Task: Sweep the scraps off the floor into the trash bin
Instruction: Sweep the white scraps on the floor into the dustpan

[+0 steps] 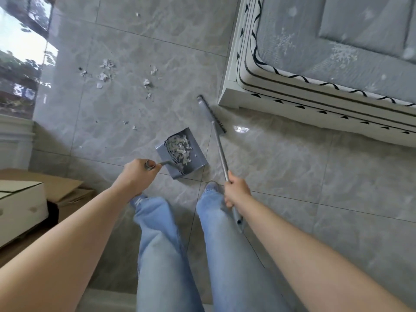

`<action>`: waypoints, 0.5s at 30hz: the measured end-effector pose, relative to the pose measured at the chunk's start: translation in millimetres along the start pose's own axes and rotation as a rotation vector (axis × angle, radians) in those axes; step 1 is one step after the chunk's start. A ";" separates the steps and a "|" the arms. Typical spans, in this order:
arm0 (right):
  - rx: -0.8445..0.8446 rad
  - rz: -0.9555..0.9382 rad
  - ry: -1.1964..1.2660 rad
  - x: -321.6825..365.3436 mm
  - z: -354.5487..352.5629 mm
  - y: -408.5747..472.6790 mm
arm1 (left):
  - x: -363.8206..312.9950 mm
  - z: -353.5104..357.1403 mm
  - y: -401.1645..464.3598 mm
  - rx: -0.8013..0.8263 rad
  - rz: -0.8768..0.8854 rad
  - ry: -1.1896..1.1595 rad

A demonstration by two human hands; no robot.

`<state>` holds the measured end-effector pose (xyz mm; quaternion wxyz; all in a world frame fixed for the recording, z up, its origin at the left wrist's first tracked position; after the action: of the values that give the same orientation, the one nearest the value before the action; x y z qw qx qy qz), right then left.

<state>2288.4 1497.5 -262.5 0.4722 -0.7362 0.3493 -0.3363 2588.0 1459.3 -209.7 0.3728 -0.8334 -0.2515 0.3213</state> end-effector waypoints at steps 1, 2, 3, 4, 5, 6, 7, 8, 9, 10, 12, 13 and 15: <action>-0.022 0.003 -0.016 9.0 -7.3 12.3 | 0.2 0.8 0.0 -0.003 0.007 -0.002; -0.034 0.016 -0.030 15.7 -10.9 22.7 | 2.1 0.6 0.1 -0.009 0.011 -0.008; -0.033 0.032 -0.016 20.0 -11.9 29.7 | 2.2 1.2 1.1 -0.012 0.017 -0.017; -0.019 0.059 0.015 19.0 -6.5 32.4 | 3.4 1.7 1.7 -0.013 0.022 -0.025; -0.011 0.085 0.038 17.1 3.3 30.4 | 3.1 0.7 2.9 -0.015 0.030 -0.031; 0.008 0.102 0.053 13.2 16.9 23.2 | 2.6 0.8 4.0 -0.011 0.036 -0.035; 0.033 0.123 0.068 6.9 36.6 9.6 | 5.8 -1.1 3.1 -0.001 0.037 -0.039; 0.067 0.148 0.116 -1.9 54.1 -3.1 | 5.0 -0.3 3.4 0.005 0.042 -0.037; 0.105 0.175 0.197 -9.7 72.4 -18.4 | 6.4 -0.1 2.0 0.007 0.039 -0.048; 0.132 0.190 0.269 -13.6 90.2 -33.4 | 11.3 -2.5 0.2 0.008 0.033 -0.063; 0.156 0.173 0.360 -11.7 115.5 -57.6 | 22.7 -8.0 -4.1 0.007 0.024 -0.079; 0.152 0.152 0.390 -6.8 122.1 -66.1 | 29.0 -12.5 -6.3 0.004 0.018 -0.082; 0.134 0.139 0.445 8.3 130.9 -79.9 | 46.7 -28.6 -13.6 -0.010 -0.006 -0.108</action>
<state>2416.4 1575.6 -229.8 0.4532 -0.5851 0.4716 -0.4794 2637.4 1485.0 -200.6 0.3555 -0.8159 -0.2752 0.3636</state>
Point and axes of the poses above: each hand's wrist, its own y-axis towards the middle knuckle, its own z-axis out of the palm, x = y × z, the point moved 9 cm from there along y, towards the middle knuckle, and after that the axes turned 4 degrees about -y, right-handed, at the moved point
